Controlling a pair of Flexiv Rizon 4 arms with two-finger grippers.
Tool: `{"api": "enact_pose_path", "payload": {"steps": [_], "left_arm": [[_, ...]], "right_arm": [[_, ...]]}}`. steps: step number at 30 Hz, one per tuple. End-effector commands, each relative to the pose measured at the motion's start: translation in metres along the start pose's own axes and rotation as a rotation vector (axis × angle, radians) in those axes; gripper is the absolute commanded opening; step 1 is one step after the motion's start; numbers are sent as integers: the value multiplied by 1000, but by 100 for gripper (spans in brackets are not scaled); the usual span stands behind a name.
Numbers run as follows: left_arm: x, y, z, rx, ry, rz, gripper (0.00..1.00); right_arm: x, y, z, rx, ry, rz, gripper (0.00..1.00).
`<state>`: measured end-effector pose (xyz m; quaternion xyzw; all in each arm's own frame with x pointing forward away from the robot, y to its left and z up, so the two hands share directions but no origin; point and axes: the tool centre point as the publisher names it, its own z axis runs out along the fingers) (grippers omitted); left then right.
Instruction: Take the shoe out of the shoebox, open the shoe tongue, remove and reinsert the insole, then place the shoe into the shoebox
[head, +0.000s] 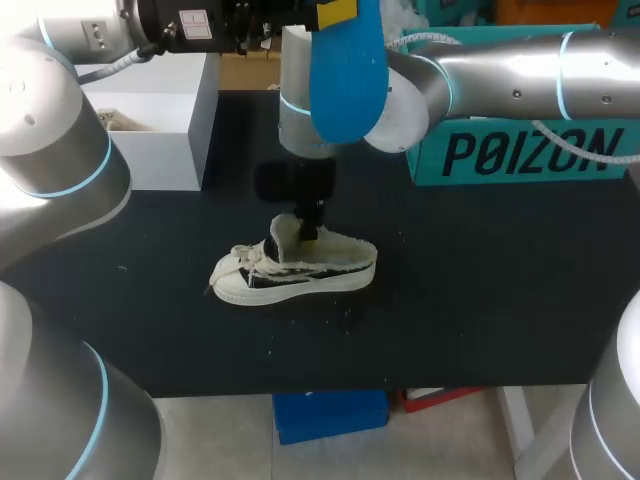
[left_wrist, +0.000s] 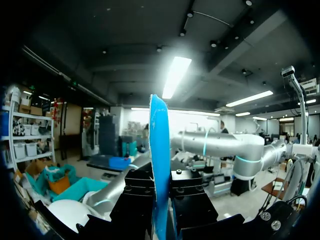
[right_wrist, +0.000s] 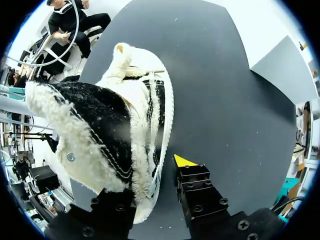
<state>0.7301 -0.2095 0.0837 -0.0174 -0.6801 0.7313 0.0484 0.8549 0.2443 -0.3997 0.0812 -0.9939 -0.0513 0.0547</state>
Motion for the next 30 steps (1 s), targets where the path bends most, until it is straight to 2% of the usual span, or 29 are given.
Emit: {"api": "enact_pose_path", "payload": {"steps": [1,18,21,26,30], "left_arm": [[0,0,1,-2,-2,0,0],[0,0,1,-2,-2,0,0],[0,0,1,-2,-2,0,0],[0,0,1,-2,-2,0,0],[0,0,1,-2,-2,0,0]], "right_arm": [[-1,-4,2,-11,0,0,0],[-1,-4,2,-11,0,0,0],[0,-3,5,27,0,-18,0],[-6,-19,-14,110,-24,117,0],[-4,-34,-32,143,-16,223,0]]}}
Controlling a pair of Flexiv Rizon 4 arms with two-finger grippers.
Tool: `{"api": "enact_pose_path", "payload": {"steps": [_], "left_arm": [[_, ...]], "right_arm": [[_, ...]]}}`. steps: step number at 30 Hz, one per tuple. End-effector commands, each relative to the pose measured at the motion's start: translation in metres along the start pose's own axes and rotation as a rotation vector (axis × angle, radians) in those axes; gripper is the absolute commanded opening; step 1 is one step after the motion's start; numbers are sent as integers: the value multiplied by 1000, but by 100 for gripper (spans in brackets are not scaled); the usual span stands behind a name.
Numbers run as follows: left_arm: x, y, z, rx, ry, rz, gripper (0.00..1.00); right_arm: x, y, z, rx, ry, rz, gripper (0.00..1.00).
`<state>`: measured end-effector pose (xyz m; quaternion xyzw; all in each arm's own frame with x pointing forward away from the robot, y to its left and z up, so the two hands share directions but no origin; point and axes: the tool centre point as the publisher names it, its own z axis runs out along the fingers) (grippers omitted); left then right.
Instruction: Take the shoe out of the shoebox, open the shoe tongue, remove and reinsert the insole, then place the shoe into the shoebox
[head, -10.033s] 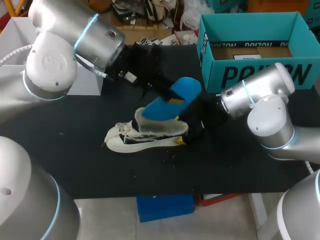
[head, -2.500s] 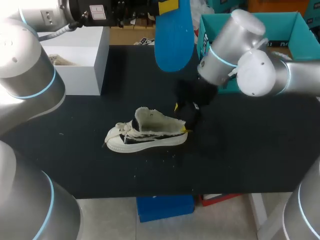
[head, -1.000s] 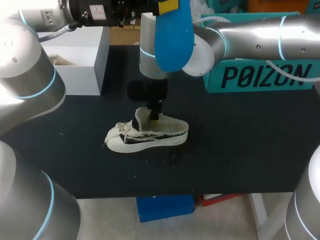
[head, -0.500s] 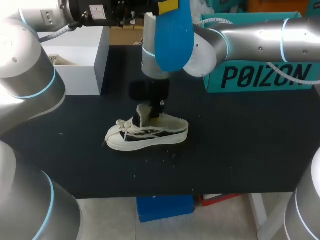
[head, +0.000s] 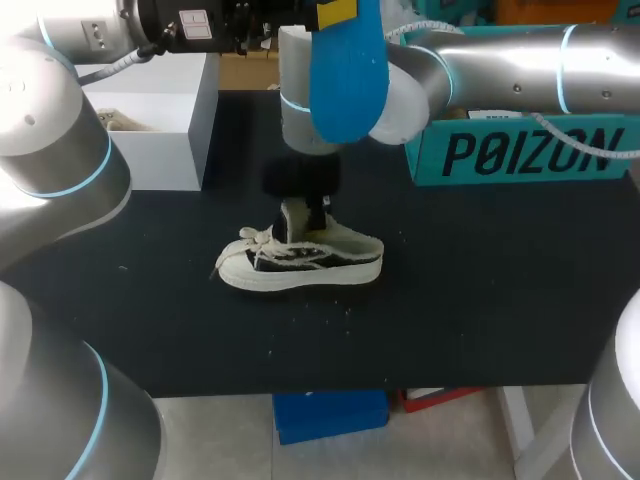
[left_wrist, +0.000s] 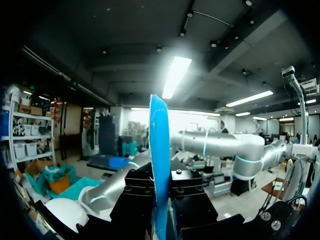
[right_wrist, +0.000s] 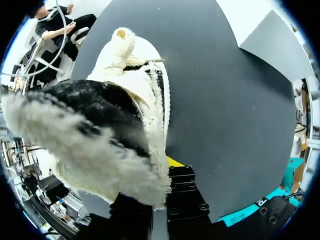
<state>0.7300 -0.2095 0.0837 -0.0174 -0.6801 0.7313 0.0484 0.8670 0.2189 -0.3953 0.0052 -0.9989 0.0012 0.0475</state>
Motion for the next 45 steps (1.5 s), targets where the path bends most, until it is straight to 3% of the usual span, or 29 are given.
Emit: {"api": "enact_pose_path", "payload": {"steps": [1,7,16,25,37,45], "left_arm": [[0,0,1,-2,-2,0,0],[0,0,1,-2,-2,0,0],[0,0,1,-2,-2,0,0],[0,0,1,-2,-2,0,0],[0,0,1,-2,-2,0,0],[0,0,1,-2,-2,0,0]], "right_arm": [[1,-14,-25,53,0,94,0],[-2,-31,-35,57,26,347,0],[-9,-39,-47,-37,3,738,0],[-2,-38,-61,-163,-54,1143,0],[7,-30,-57,-222,-91,1428,0],[5,-14,-42,-247,-99,1459,0]]}}
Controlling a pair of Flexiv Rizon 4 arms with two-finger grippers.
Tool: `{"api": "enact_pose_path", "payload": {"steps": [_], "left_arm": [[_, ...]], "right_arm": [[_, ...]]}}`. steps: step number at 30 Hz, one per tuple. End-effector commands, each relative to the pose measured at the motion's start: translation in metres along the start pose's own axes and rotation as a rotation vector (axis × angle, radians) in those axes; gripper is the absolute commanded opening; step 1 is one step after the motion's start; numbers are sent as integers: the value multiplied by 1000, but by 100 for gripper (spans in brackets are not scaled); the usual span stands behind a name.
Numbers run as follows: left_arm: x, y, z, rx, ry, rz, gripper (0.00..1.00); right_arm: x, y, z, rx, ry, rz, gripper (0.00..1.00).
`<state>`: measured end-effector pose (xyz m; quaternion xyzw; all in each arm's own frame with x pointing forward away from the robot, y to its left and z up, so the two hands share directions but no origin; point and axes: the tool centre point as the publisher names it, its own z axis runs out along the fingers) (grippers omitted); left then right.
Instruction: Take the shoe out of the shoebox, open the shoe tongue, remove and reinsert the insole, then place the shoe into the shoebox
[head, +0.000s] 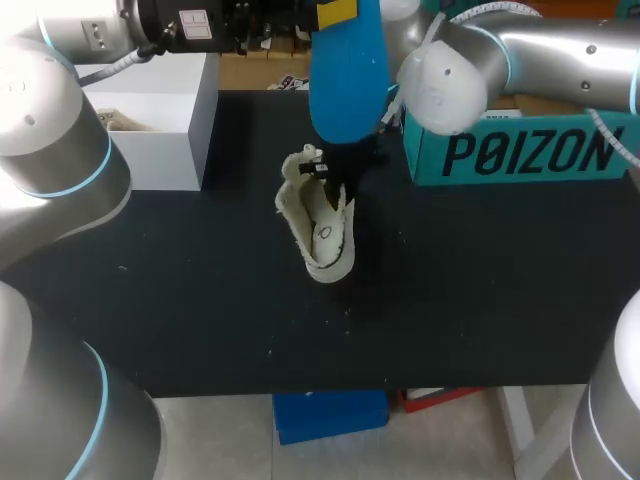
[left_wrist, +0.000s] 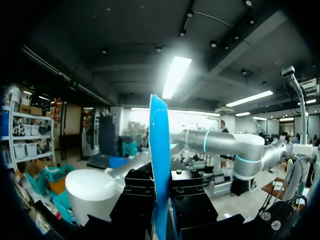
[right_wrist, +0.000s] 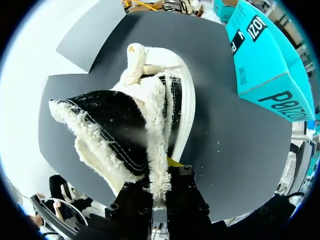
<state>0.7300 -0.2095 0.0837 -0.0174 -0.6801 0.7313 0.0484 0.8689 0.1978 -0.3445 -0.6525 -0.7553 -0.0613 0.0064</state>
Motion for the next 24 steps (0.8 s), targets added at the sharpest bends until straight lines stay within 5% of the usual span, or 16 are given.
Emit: {"api": "enact_pose_path", "payload": {"steps": [1,10,24], "left_arm": [[0,0,1,-2,-2,0,0],[0,0,1,-2,-2,0,0],[0,0,1,-2,-2,0,0]], "right_arm": [[8,-2,11,-52,-3,34,0],[17,2,36,-71,-14,-27,0],[0,-1,48,-69,-60,73,0]]}}
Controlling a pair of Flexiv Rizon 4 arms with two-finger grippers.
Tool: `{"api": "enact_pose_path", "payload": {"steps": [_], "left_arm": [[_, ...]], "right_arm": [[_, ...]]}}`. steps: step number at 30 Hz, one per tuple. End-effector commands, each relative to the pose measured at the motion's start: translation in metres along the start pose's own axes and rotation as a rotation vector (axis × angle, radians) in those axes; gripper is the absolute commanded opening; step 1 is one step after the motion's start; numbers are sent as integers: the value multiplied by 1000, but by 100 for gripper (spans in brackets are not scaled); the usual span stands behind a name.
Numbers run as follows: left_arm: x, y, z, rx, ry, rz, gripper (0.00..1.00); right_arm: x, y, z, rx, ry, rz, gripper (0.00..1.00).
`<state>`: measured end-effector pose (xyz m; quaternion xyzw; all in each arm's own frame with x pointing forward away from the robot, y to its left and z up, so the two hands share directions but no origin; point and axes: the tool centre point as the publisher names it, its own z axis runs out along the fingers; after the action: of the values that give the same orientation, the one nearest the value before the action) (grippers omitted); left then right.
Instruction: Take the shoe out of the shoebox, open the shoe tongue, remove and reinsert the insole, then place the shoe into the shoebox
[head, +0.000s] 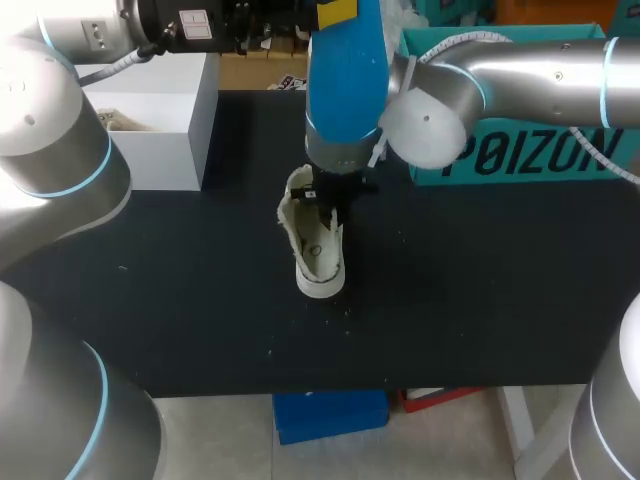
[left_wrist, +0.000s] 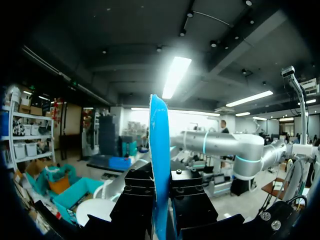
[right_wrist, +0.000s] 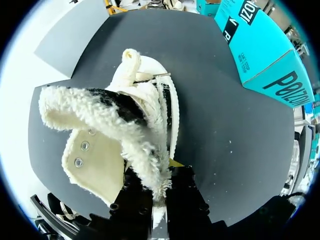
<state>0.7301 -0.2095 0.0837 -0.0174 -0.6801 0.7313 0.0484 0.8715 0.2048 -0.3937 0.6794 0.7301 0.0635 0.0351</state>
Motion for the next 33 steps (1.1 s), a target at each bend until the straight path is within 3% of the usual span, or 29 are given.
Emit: {"api": "enact_pose_path", "payload": {"steps": [1,2,4,7,10,16,18,20,33], "left_arm": [[0,0,1,-2,-2,0,0],[0,0,1,-2,-2,0,0],[0,0,1,-2,-2,0,0],[0,0,1,-2,-2,0,0],[0,0,1,-2,-2,0,0],[0,0,1,-2,-2,0,0],[0,0,1,-2,-2,0,0],[0,0,1,-2,-2,0,0],[0,0,1,-2,-2,0,0]], "right_arm": [[-2,0,-2,-10,7,5,0],[-3,-1,-3,-11,9,5,0],[-6,-3,-6,-19,36,12,100],[-11,-6,-14,-27,90,25,100],[-16,-9,-28,-22,241,33,100],[-19,-14,-55,-32,642,-27,100],[-16,-16,-66,-36,868,-67,100],[-12,-17,-81,-89,996,-173,100],[-12,-18,-86,-97,1010,-188,100]]}}
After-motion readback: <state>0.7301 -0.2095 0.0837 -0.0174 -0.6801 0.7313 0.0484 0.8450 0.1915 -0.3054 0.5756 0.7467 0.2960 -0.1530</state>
